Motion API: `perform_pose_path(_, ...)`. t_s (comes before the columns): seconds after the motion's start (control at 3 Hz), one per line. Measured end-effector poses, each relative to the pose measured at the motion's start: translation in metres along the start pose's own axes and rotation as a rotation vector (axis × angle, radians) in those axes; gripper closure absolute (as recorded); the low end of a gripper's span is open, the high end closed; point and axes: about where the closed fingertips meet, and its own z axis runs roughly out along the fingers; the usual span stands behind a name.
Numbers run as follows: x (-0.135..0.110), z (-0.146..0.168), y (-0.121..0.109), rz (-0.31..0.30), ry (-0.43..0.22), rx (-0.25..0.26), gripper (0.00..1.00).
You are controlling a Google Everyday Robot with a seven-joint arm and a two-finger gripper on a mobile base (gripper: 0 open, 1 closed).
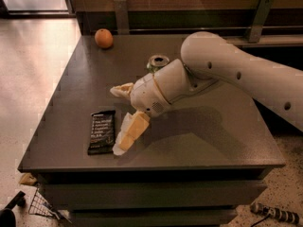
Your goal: Move rxbar chocolate near orange
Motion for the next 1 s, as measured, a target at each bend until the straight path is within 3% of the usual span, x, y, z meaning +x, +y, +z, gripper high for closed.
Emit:
perform_pose_path(0.67, 0.009, 0.03, -0.009, 0.007, -0.078, -0.015, 0.0)
perform_pose_path(1.0, 0.002, 0.038, -0.004, -0.018, -0.076, -0.011, 0.0)
